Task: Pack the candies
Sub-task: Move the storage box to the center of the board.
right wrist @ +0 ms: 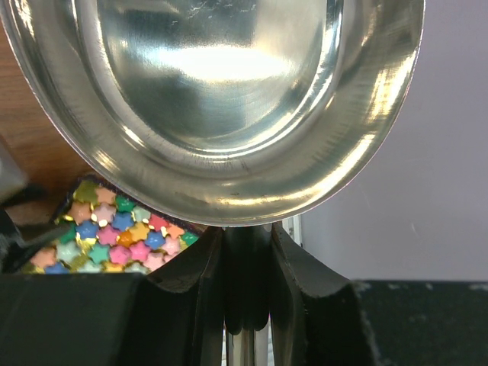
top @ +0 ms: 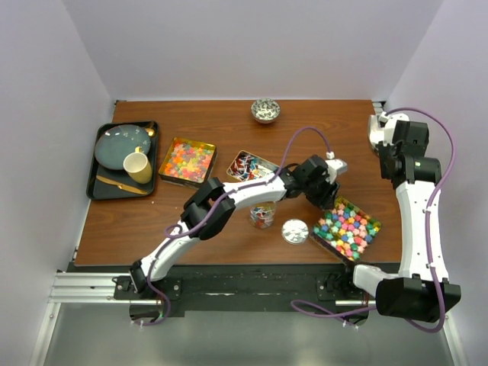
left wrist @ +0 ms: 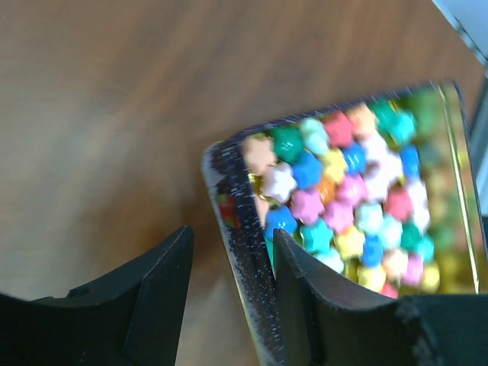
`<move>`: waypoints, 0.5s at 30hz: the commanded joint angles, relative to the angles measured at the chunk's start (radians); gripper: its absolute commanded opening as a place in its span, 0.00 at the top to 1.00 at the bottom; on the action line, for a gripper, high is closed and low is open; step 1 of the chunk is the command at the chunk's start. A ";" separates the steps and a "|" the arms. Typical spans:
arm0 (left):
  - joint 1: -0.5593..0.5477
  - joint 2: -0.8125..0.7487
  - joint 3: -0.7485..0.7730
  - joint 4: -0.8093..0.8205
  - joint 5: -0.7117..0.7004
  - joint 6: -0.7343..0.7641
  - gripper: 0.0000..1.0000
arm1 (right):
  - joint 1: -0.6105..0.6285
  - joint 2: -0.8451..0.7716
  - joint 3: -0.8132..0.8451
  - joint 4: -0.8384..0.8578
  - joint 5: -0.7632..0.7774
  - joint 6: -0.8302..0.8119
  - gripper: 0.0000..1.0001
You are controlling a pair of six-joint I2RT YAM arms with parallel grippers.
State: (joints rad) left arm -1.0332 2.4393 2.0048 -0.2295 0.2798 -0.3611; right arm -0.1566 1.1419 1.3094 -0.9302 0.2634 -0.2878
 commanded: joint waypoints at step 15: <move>0.220 -0.013 0.040 -0.040 -0.241 0.048 0.51 | -0.003 0.059 0.010 0.039 -0.078 0.033 1.00</move>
State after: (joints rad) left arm -0.8528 2.4466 2.0426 -0.2565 0.1307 -0.3481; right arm -0.1574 1.1954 1.3029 -0.9298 0.2134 -0.2729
